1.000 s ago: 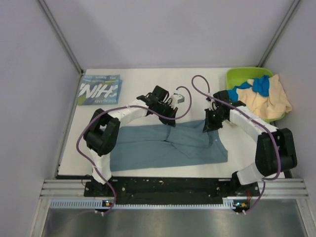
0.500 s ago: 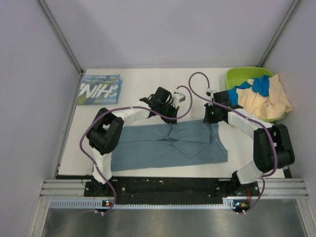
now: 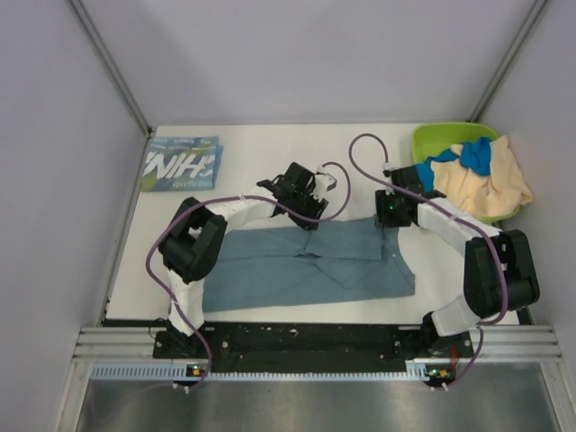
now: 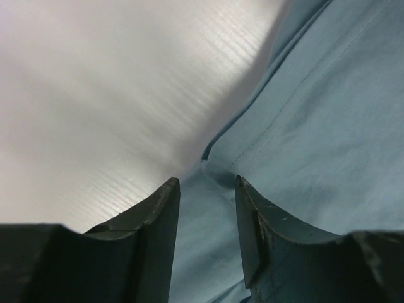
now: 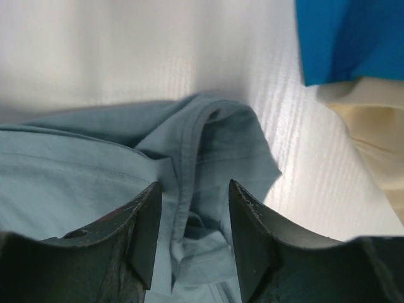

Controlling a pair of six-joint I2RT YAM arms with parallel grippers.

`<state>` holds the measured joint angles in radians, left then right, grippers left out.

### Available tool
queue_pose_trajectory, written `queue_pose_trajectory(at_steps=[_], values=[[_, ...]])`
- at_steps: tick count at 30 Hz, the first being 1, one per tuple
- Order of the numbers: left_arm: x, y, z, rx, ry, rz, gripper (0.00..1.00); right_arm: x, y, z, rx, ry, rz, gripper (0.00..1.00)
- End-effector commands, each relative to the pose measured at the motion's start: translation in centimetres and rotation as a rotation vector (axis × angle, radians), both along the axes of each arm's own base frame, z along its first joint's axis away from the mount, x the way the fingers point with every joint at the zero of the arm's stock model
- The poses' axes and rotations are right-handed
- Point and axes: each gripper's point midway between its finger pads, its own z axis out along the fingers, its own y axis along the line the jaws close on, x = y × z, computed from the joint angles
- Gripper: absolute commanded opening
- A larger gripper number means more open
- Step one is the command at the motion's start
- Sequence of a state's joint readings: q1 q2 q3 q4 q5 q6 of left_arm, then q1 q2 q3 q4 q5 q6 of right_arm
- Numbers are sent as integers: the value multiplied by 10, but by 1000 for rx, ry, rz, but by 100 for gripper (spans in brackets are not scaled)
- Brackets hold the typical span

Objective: Fold and stack the t-shirts
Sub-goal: Fold the other side of the tshirt into a rectangle

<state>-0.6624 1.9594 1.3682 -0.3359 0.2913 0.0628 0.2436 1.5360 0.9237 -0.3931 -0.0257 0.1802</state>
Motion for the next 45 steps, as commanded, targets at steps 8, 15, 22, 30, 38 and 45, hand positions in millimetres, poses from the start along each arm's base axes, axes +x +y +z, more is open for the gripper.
queue_pose_trajectory(at_steps=[8,15,22,30,38,45], values=[[-24,7,81,-47,-152,-147,28,-32,8,55,70,-96,-56,25],[-60,5,8,-17,52,-209,27,-60,39,-1,248,96,-48,0],[-70,19,-22,109,103,-252,25,-106,5,-47,183,284,-225,0],[-89,44,-10,157,70,-347,31,-104,-9,-28,147,232,-237,0],[-50,55,76,79,-76,-321,44,-16,-25,41,21,14,-174,41],[12,179,57,272,-115,-24,48,37,-24,19,-3,83,-166,43]])
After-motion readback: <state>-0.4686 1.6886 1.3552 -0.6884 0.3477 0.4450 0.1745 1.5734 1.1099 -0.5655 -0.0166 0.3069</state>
